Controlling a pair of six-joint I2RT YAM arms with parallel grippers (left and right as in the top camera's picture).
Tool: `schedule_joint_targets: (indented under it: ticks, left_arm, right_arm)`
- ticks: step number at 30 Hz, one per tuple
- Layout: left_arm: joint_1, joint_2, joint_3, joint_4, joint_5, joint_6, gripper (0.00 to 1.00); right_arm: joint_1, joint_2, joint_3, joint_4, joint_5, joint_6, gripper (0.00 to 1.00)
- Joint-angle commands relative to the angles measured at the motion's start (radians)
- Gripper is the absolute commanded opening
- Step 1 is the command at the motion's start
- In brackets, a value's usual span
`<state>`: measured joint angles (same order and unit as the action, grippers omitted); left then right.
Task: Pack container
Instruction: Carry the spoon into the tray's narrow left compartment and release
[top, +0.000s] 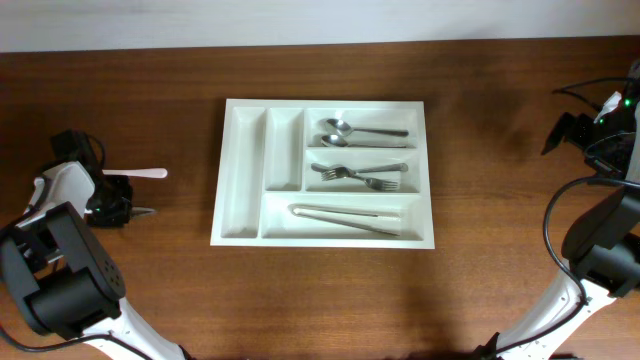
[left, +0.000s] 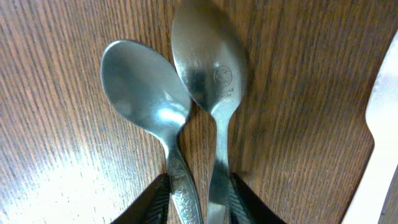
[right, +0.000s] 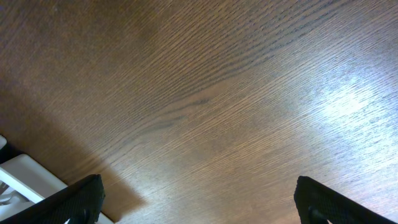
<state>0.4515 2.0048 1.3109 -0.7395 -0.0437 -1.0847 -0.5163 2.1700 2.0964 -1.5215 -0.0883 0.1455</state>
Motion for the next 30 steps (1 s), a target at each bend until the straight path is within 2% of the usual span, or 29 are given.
schedule_joint_targets:
  ticks: [1, 3, 6, 7, 8, 19, 27, 30]
  left_arm:
    - [0.003, 0.041, -0.001, 0.006, 0.022, 0.010, 0.23]
    - [0.003, 0.041, -0.001, 0.006, 0.022, 0.018, 0.15]
    - [0.003, 0.041, -0.001, 0.007, 0.022, 0.028, 0.10]
    - [0.003, 0.041, -0.001, 0.007, 0.022, 0.047, 0.04]
    - [0.003, 0.041, 0.000, 0.007, 0.022, 0.060, 0.02]
    - [-0.018, 0.016, 0.076, -0.001, 0.023, 0.217, 0.02]
    - [-0.122, -0.063, 0.121, 0.006, 0.022, 0.395, 0.02]
    - [-0.172, -0.080, 0.121, 0.005, 0.023, 0.395, 0.02]
  right_arm:
    - [0.005, -0.025, 0.014, 0.000, -0.006, -0.008, 0.99]
    - [0.005, -0.025, 0.014, 0.000, -0.006, -0.008, 0.99]
    - [0.005, -0.025, 0.014, 0.000, -0.006, -0.008, 0.99]
    - [0.005, -0.025, 0.014, 0.000, -0.006, -0.008, 0.99]
    - [0.005, -0.025, 0.014, 0.000, -0.006, -0.008, 0.99]
    - [0.005, -0.025, 0.014, 0.000, -0.006, -0.008, 0.99]
    - [0.005, -0.025, 0.014, 0.000, -0.006, -0.008, 0.99]
    - [0.005, -0.025, 0.014, 0.000, -0.006, -0.008, 0.99]
